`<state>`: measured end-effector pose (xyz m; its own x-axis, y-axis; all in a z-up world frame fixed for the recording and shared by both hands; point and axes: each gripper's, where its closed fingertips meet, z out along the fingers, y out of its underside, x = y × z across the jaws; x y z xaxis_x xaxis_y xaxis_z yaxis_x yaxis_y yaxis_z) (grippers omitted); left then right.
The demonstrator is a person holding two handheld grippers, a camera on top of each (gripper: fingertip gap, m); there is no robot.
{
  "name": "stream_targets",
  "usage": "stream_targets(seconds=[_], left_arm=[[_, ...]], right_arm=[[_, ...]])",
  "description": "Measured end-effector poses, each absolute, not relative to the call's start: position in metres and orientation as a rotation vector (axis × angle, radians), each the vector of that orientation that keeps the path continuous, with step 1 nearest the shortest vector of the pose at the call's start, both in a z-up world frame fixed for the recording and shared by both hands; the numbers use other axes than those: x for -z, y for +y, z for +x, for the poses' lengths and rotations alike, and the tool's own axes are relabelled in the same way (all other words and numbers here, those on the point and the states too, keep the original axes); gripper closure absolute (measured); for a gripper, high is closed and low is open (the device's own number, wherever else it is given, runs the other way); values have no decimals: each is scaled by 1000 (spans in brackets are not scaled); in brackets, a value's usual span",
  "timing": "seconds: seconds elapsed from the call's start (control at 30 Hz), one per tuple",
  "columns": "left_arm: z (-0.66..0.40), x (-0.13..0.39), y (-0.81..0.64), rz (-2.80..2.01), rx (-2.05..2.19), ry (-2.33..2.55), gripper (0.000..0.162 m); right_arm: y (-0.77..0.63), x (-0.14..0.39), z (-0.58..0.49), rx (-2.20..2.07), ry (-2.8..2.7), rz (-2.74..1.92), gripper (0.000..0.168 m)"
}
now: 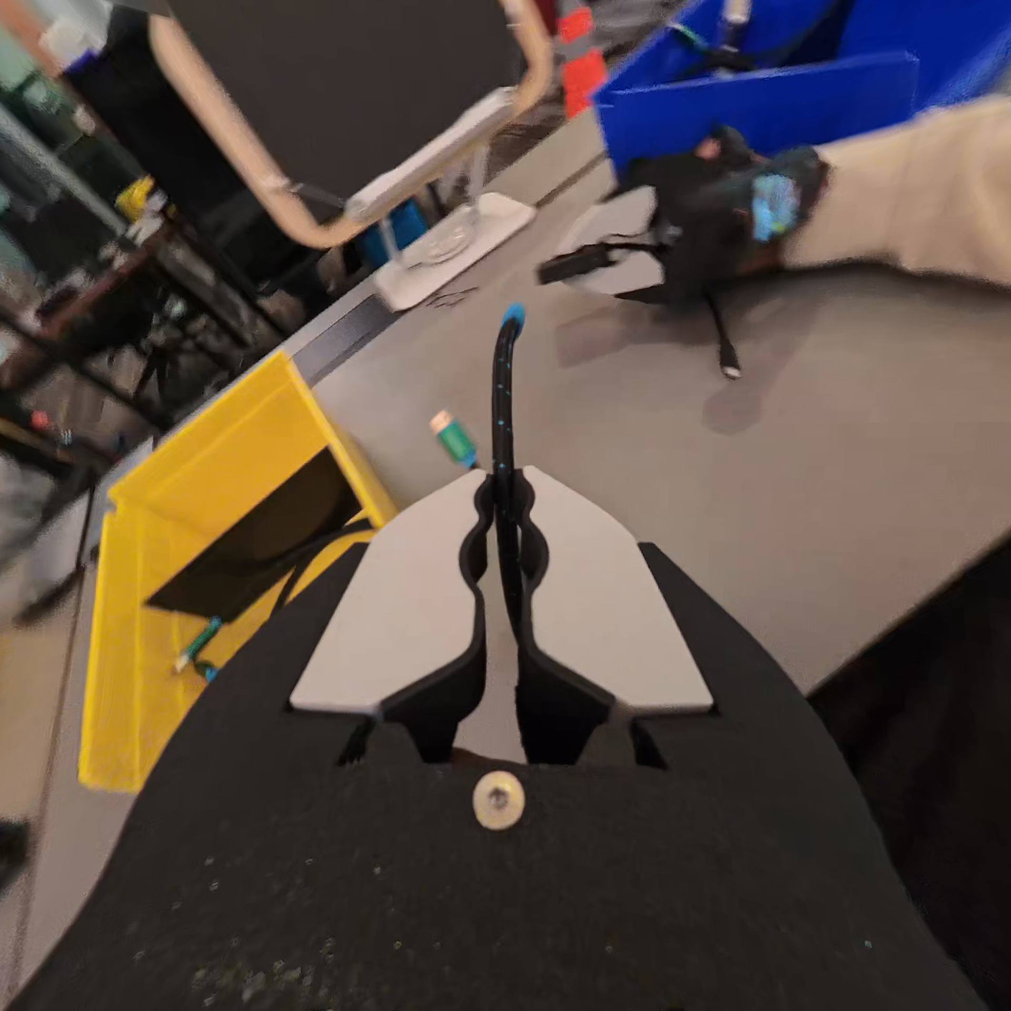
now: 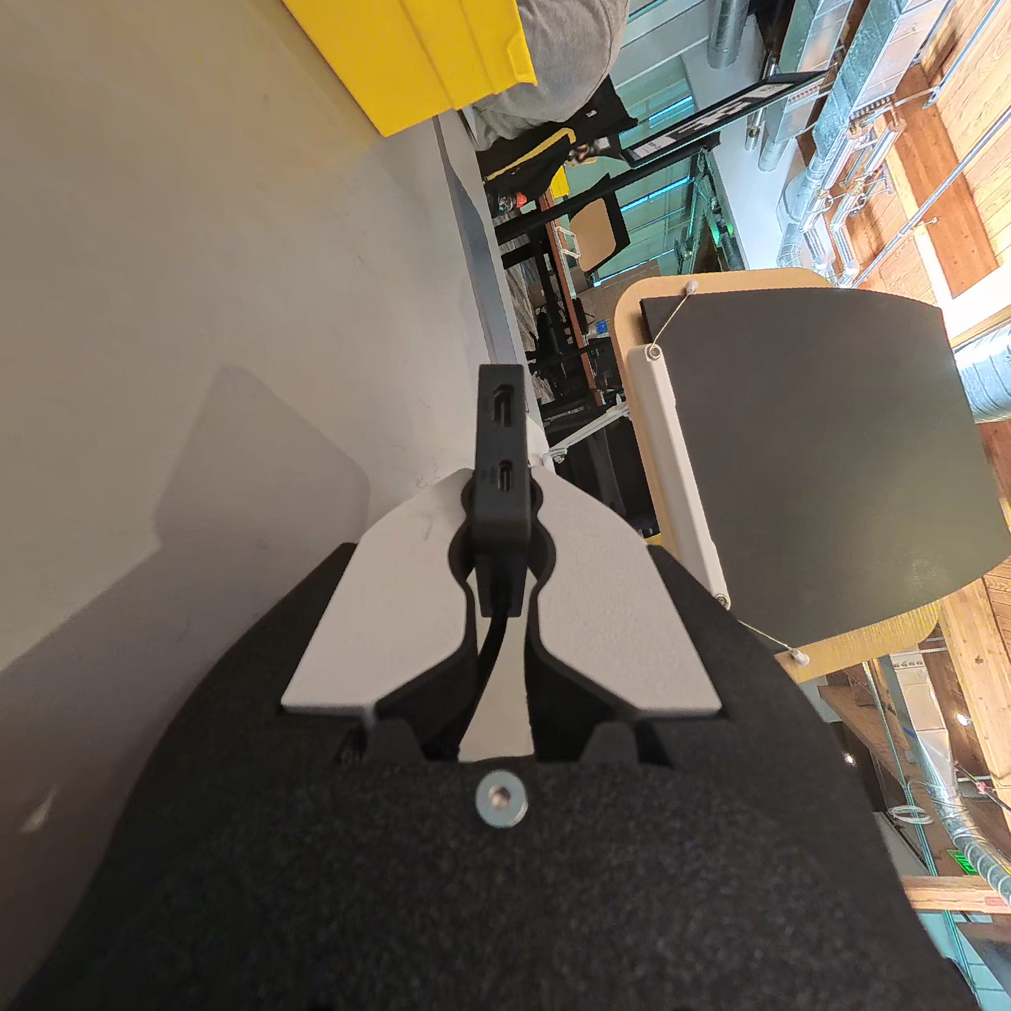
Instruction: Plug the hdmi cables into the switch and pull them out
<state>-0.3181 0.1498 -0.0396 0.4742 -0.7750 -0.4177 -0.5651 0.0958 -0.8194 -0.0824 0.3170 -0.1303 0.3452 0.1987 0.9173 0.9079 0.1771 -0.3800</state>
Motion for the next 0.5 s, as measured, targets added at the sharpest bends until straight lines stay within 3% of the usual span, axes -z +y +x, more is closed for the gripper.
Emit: stream_targets(seconds=[0.2,0.5], left_arm=[[-270,109,78,-1481,216,1643,155],[-275,180,79,-1743,226,1667,156]], right_arm=[[316,131,-82,699,-1135,-1321,154],[316,132,-82,701,-1144,-1322,154]])
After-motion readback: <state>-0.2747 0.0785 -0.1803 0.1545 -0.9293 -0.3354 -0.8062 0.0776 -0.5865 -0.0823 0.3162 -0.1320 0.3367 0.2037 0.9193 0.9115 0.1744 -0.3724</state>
